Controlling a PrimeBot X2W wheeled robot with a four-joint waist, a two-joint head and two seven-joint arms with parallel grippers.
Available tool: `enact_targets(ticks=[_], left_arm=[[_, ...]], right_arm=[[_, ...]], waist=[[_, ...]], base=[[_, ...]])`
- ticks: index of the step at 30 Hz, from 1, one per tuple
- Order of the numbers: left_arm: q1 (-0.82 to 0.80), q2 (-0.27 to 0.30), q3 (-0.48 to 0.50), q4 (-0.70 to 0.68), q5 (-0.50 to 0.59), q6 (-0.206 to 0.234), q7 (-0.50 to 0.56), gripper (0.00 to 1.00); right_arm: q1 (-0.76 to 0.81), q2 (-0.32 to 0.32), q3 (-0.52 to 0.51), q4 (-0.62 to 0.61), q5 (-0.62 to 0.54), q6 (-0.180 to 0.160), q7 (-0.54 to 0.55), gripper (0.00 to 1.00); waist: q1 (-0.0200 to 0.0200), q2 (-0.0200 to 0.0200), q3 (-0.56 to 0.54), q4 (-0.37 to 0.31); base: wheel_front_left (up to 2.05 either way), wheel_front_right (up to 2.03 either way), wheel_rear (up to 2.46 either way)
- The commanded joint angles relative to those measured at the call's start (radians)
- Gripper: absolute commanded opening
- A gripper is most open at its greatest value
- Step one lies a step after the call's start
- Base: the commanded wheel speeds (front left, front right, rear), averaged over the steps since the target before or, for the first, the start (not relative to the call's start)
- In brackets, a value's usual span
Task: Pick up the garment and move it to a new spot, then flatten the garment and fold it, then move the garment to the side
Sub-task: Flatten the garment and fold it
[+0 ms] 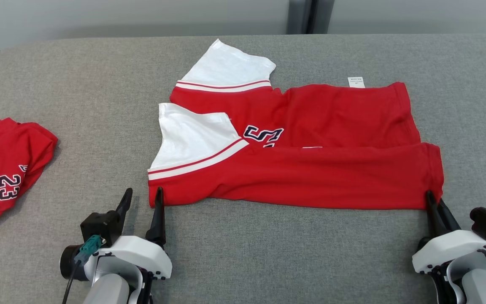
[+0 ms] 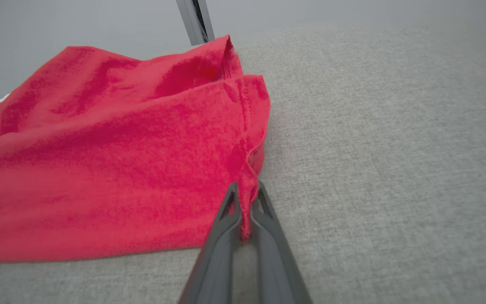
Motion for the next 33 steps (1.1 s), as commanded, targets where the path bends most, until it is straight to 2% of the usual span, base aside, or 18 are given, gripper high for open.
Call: enact_targets(ticks=[1,14,15,16,17,19,21,22,33], left_arm=[[0.001,0.005,-0.005,0.007,-0.007,-0.010,0.000,1.00],[-0.021,0.005,-0.048,0.081,-0.079,-0.073,0.000,1.00],[-0.023,0.005,-0.052,0.087,-0.083,-0.074,0.000,0.87],[-0.026,0.005,-0.057,0.094,-0.084,-0.077,0.000,0.41],[-0.028,0.005,-0.060,0.098,-0.087,-0.079,0.000,0.23],[-0.028,0.005,-0.066,0.106,-0.094,-0.087,0.000,0.00],[-0.030,0.005,-0.069,0.114,-0.103,-0.091,0.000,0.00],[-0.023,0.006,-0.030,0.115,-0.112,-0.094,0.000,0.00],[0.106,0.007,0.042,0.148,-0.038,-0.098,0.000,0.00]], right_arm=[[-0.004,-0.010,-0.012,-0.011,0.003,-0.003,0.000,0.00],[-0.014,0.001,-0.030,-0.050,-0.003,-0.003,0.000,0.00],[-0.014,0.001,-0.030,-0.049,-0.004,-0.003,0.000,0.00],[-0.014,0.002,-0.030,-0.049,-0.004,-0.003,0.000,0.00],[-0.015,0.001,-0.031,-0.050,-0.005,-0.003,0.000,0.00],[-0.014,-0.001,-0.036,-0.052,-0.007,-0.003,0.000,0.00],[-0.014,-0.001,-0.035,-0.053,-0.008,-0.003,0.000,0.00],[0.000,0.003,-0.052,-0.056,-0.005,-0.003,0.000,0.00],[0.108,0.009,-0.036,-0.009,0.015,-0.003,0.000,0.00]], waist=[[0.0000,0.0000,0.001,-0.003],[0.0000,0.0000,0.005,-0.024],[0.0000,0.0000,0.004,-0.025],[0.0000,0.0000,0.004,-0.025],[0.0000,0.0000,0.004,-0.025],[0.0000,0.0000,0.002,-0.023],[0.0000,0.0000,0.001,-0.023],[0.0000,0.0000,-0.030,-0.018],[0.0000,0.0000,-0.201,-0.006]], base=[[0.00,0.00,0.00],[0.00,0.00,0.00],[0.00,0.00,0.00],[0.00,0.00,0.00],[0.00,0.00,0.00],[0.00,0.00,0.00],[0.00,0.00,0.00],[0.00,0.00,0.00],[0.00,0.00,0.00]])
